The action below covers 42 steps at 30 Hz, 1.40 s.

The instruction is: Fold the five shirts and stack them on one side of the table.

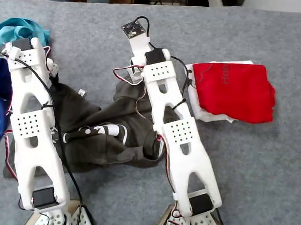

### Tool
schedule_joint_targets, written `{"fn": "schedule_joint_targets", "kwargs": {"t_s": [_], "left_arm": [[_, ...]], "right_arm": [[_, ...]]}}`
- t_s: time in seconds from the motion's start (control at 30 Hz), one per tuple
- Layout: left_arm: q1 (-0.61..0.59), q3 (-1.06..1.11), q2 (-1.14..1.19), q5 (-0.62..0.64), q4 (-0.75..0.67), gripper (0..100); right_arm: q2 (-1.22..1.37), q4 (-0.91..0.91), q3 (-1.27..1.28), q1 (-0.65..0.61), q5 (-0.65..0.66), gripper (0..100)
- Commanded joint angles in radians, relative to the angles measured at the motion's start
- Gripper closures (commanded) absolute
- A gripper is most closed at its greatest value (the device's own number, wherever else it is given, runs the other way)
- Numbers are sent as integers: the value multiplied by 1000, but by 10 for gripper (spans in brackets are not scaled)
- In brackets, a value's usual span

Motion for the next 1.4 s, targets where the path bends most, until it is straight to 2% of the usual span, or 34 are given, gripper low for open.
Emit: {"fn": "schedule_joint_targets", "kwargs": {"t_s": [0.0,0.4,0.7,1.2,1.37], "left_arm": [[7,-88,-5,9,-2,795],[21,-209,-5,9,0,795],[84,-236,5,52,-3,795],[36,-237,160,64,-21,795],[33,-237,183,60,-25,875]], "right_arm": [[-13,9,-2,18,3,985],[-13,9,-2,18,3,985],[-13,8,-2,17,3,985],[-12,8,-2,17,3,985],[-12,8,-2,17,3,985]]}}
